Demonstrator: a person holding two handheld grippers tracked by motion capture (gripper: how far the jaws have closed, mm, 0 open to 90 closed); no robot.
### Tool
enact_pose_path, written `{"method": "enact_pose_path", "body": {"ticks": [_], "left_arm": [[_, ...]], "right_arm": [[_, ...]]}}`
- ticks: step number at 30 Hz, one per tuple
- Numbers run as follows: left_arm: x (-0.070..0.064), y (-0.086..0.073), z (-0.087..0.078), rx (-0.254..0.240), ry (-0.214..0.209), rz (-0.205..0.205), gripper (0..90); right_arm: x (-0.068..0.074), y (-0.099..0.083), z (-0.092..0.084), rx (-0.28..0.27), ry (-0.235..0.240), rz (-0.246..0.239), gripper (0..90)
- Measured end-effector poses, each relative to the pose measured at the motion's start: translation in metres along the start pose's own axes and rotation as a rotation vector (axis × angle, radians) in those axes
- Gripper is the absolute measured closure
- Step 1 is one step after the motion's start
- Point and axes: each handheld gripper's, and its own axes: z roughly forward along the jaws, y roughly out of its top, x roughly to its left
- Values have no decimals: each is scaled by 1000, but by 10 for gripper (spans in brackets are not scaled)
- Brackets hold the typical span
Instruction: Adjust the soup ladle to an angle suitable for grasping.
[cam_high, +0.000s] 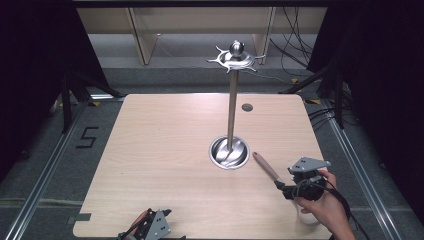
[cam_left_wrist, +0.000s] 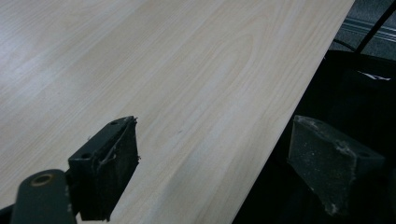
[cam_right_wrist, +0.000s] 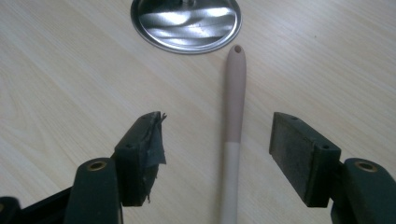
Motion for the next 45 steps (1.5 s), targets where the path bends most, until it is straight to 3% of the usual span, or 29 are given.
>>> {"method": "enact_pose_path", "body": {"ticks": [1, 3, 7, 8, 10, 12, 13, 17, 24, 26, 31, 32, 40, 42, 43, 45], "left_arm": [[0, 0, 0, 0, 0, -1, 151], [-1, 0, 0, -2, -1, -2, 151], [-1, 1, 0, -2, 0, -3, 151], [-2, 1, 2, -21, -11, -21, 151], [-2, 1, 3, -16, -3, -6, 151], [-2, 1, 1, 1, -5, 5, 151], [-1, 1, 1, 0, -3, 4, 151], [-1, 1, 1, -2, -6, -4, 151], [-1, 1, 1, -5, -8, -1, 151], [-2, 1, 0, -7, -11, -4, 151], [-2, 1, 0, -16, -18, -15, 151], [0, 1, -1, 3, -4, 9, 151], [-1, 1, -1, -7, -2, -1, 152], [-1, 1, -1, -4, -4, 3, 152], [-1, 1, -1, -5, -2, 1, 152], [0, 1, -1, -7, -1, -1, 152]], "right_arm": [[-2, 0, 1, 0, -13, -22, 388], [-6, 3, 5, 43, -4, 5, 419], [-9, 3, 11, 97, 16, 4, 446], [-10, 3, 13, 108, 16, 5, 454], [-11, 3, 18, 113, 22, 35, 478], [-15, 5, 23, 141, 21, 19, 497], [-17, 7, 27, 174, 16, 22, 562], [-18, 10, 37, 220, 6, 24, 563], [-23, 14, 48, 244, 1, 36, 566], [-23, 15, 54, 261, 1, 77, 578], [-27, 14, 64, 300, 12, 80, 606], [-28, 13, 65, 300, 13, 78, 615], [-31, 12, 71, 320, 38, 94, 644], [-32, 12, 74, 328, 41, 77, 652], [-30, 13, 75, 337, 47, 95, 655], [-32, 13, 77, 341, 45, 80, 658]]}}
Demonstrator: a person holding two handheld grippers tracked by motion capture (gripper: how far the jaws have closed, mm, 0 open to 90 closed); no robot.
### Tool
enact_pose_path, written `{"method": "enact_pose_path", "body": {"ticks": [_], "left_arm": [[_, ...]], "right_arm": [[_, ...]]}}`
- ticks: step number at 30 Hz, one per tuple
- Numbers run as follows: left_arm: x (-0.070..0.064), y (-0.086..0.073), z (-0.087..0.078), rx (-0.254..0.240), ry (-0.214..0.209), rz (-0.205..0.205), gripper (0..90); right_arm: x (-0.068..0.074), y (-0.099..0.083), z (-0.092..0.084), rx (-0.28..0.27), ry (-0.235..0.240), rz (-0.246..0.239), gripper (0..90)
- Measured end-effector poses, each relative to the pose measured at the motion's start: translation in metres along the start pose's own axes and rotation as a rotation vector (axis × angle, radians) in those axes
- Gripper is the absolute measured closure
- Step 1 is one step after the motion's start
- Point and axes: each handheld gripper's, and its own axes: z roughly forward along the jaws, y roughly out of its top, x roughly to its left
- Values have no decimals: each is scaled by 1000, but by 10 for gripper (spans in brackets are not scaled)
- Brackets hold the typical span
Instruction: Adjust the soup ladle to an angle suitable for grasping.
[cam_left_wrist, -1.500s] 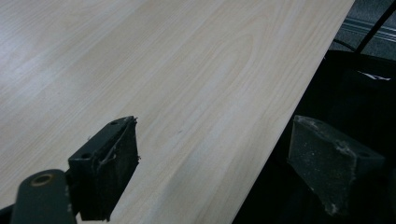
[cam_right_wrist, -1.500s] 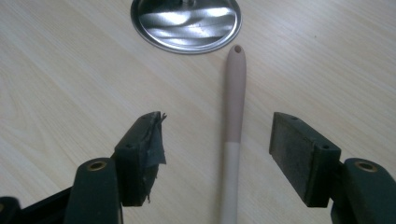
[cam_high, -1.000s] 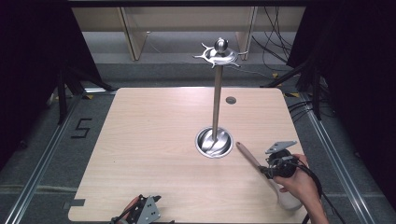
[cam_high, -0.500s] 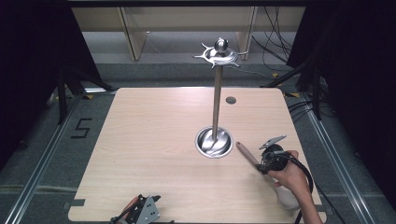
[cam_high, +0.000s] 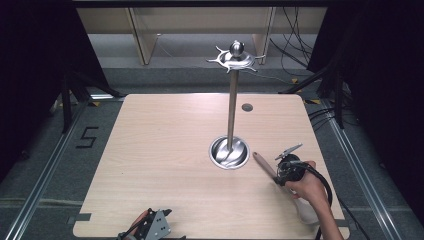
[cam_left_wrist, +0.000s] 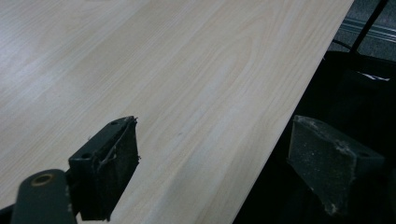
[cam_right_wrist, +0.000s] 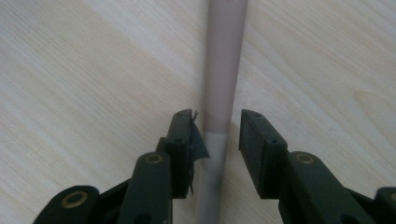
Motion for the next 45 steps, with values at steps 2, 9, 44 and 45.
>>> {"method": "enact_pose_path", "body": {"ticks": [2, 9, 44, 45], "left_arm": [[0, 0, 0, 0, 0, 1, 152], [0, 0, 0, 1, -1, 1, 152], [-2, 0, -2, -41, -7, -36, 153], [-2, 0, -2, -41, -7, -36, 154]], "right_arm": [[1, 1, 1, 12, 1, 4, 666], [0, 3, 6, 34, 5, -3, 700], [-2, 2, -43, -151, 1, -84, 769], [-2, 2, -43, -151, 1, -84, 769]]}}
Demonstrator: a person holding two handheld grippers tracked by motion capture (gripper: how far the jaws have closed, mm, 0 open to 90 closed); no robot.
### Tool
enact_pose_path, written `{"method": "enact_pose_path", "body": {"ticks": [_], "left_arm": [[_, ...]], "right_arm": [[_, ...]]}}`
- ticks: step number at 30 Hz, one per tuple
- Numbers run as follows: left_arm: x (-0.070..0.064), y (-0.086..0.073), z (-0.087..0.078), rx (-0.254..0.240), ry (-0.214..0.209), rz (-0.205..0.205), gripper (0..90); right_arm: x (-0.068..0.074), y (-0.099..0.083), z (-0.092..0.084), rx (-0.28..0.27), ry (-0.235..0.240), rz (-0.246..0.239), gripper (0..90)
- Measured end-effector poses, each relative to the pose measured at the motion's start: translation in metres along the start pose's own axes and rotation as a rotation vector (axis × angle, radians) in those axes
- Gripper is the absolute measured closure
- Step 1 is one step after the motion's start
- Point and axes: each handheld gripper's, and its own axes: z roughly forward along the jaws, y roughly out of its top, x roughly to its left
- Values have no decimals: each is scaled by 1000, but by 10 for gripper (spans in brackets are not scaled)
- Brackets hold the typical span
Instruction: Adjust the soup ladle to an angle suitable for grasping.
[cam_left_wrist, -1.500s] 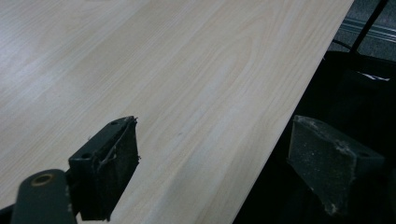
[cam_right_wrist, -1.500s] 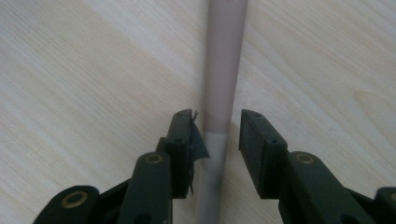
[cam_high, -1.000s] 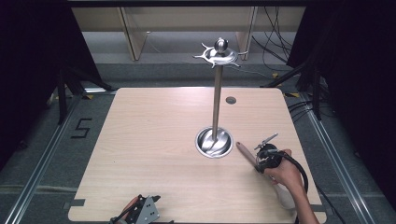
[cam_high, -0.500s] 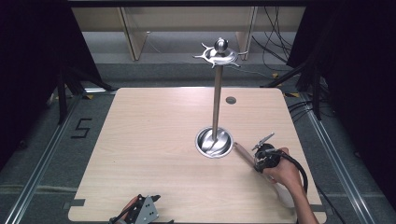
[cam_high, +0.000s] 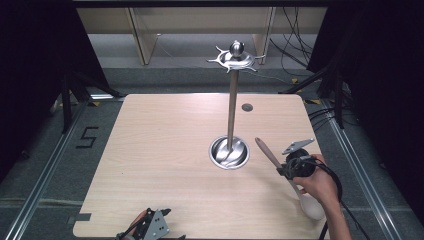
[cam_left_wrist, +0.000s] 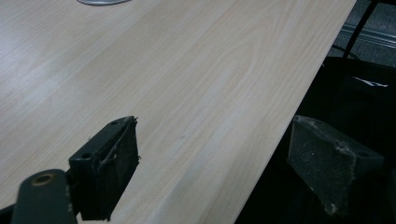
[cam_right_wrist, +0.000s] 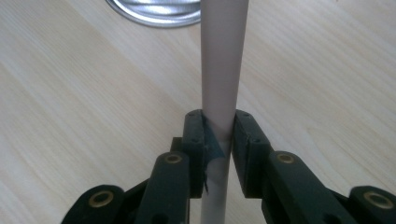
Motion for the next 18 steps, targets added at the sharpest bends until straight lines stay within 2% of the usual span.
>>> {"method": "enact_pose_path", "body": {"ticks": [1, 2, 3, 4, 5, 6, 7, 8, 9, 10, 12, 14, 15, 16, 17, 18], "left_arm": [[0, 0, 0, 2, -2, 2, 154], [0, 0, -1, 5, -2, 2, 154], [2, 0, -1, 14, 10, 17, 154], [2, 0, -1, 14, 9, 15, 154], [2, 0, -1, 13, 8, 12, 153], [3, 0, -2, 20, 11, 26, 153], [2, 0, -2, 15, 10, 16, 154], [2, 0, -2, 10, 8, 9, 153], [1, 0, -1, 0, 8, -3, 153], [3, 0, -2, 13, 17, 12, 153], [3, 0, -2, 13, 14, 10, 154], [3, 0, -2, 14, 14, 11, 153], [3, 0, -2, 12, 15, 12, 154], [3, 0, -2, 11, 14, 12, 153], [3, 0, -2, 10, 12, 10, 154], [3, 0, -2, 10, 12, 10, 154]], "right_arm": [[-1, -1, -2, -16, 4, -8, 769], [2, -3, -6, -29, 22, 26, 769], [-2, -3, -9, -55, 8, -21, 769], [-2, -3, -12, -68, 17, -4, 770], [-1, -6, -16, -119, 22, 19, 770], [-1, -6, -16, -119, 22, 19, 770], [-1, -7, -19, -105, 31, 10, 769], [-1, -8, -21, -152, 22, 12, 770], [-2, -9, -24, -148, 24, 2, 770], [-1, -12, -27, -199, 17, 5, 770], [0, -12, -32, -184, 29, 8, 770], [-1, -13, -37, -208, 28, -13, 770], [1, -14, -39, -230, 27, 1, 770], [0, -15, -43, -227, 29, -8, 770], [3, -17, -46, -254, 16, -22, 770], [3, -17, -46, -254, 16, -22, 770]]}}
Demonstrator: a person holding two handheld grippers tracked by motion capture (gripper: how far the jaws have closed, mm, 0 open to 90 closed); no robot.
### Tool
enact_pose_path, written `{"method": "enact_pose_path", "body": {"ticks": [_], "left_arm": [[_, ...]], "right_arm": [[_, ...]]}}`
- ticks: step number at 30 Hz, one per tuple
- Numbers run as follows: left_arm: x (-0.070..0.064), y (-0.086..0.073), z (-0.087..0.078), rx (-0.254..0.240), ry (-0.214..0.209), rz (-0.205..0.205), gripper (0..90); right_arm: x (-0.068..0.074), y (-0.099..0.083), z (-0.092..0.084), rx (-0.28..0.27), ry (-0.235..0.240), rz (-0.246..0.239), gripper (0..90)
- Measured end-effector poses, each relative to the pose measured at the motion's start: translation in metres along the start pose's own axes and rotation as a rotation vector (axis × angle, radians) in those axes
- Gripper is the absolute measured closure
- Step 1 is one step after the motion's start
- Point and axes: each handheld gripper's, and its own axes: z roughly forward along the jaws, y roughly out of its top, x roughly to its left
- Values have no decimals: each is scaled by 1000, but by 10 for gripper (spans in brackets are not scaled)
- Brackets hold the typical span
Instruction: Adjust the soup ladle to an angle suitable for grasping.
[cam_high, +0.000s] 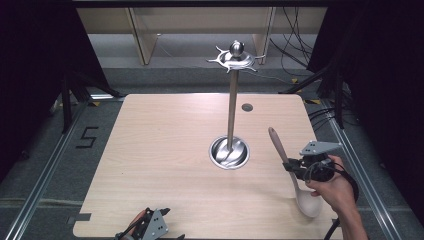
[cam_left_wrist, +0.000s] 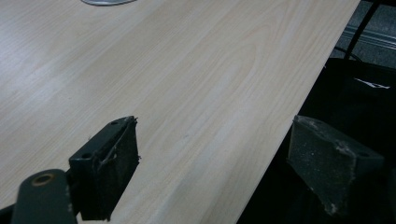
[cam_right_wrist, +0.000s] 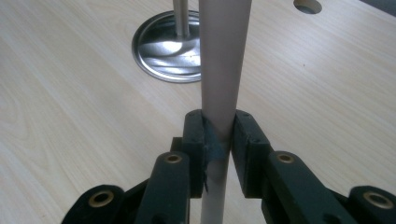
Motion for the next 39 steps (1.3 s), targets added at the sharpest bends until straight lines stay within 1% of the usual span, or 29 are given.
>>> {"method": "enact_pose_path", "body": {"ticks": [1, 3, 4, 5, 7, 8, 9, 10, 12, 13, 14, 15, 16, 17, 19, 20, 21, 22, 24, 25, 28, 30, 31, 32, 34, 35, 36, 38, 39], "left_arm": [[0, 0, 0, 0, 2, 1, 154], [0, 0, 0, 1, 3, 0, 153], [0, 0, 0, 1, 2, 1, 153], [0, 0, 0, 1, 2, 1, 154], [2, 1, -1, 4, 7, 12, 153], [1, 0, -1, -1, 8, 1, 154], [1, 0, -1, -1, 7, -3, 154], [1, 0, -1, 0, 5, -6, 153], [2, 0, 0, 4, 15, 6, 154], [3, 0, -2, 12, -7, 3, 153], [2, 0, -1, 6, -11, -6, 154], [1, 0, 0, 3, 8, 2, 153], [2, -1, -1, 8, 3, 12, 153], [1, -1, 0, 9, 4, 9, 153], [1, 0, 0, 2, 1, -1, 153], [1, 0, -1, 3, 5, -1, 153], [1, 0, -1, 3, 5, -1, 153], [1, -1, -1, 5, 5, 0, 153], [2, 0, 0, 4, 4, -4, 154], [2, -1, 0, 4, 4, -5, 154], [1, -1, 0, 4, 3, -7, 153], [2, -1, 0, 4, 7, -4, 154], [2, -1, 0, 5, 7, -6, 154], [2, -1, 0, 3, 4, -13, 153], [2, -1, 1, 3, 1, -13, 153], [1, -1, 1, -1, -3, -18, 153], [0, -1, 1, -8, -6, -27, 153], [2, -1, 0, 3, 2, -8, 153], [2, -1, 0, 2, 7, -7, 153]], "right_arm": [[1, 0, -2, 3, 8, 6, 770], [0, -1, -5, -33, 0, -10, 770], [2, -2, -8, -21, 6, 24, 770], [1, -3, -9, -48, 1, 8, 770], [0, -3, -10, -53, -3, 11, 770], [1, -3, -11, -58, 0, 21, 770], [0, -3, -10, -72, -3, 6, 770], [2, -3, -12, -64, 3, 26, 770], [1, -2, -12, -80, 8, 9, 770], [0, -2, -13, -92, -8, -7, 770], [3, -2, -13, -92, -12, 16, 770], [3, -1, -14, -89, -18, 7, 770], [4, 0, -14, -109, -16, -13, 771], [6, 0, -14, -116, -22, -5, 771], [5, 1, -14, -120, -18, -6, 770], [6, 2, -15, -141, -19, -8, 771], [9, 2, -17, -121, -1, 27, 770], [9, 2, -17, -121, -1, 27, 770], [8, 2, -17, -147, 4, 18, 770], [4, 3, -15, -166, 17, -34, 770], [6, 3, -15, -168, 28, -17, 770], [5, 5, -13, -174, 43, -33, 771], [5, 5, -13, -175, 47, -27, 770], [8, 5, -15, -175, 41, 4, 770], [7, 6, -16, -189, 51, -10, 770], [6, 7, -16, -206, 37, -18, 770], [9, 7, -18, -197, 47, 13, 770], [9, 9, -20, -213, 48, 9, 770], [7, 10, -20, -238, 42, -21, 770]]}}
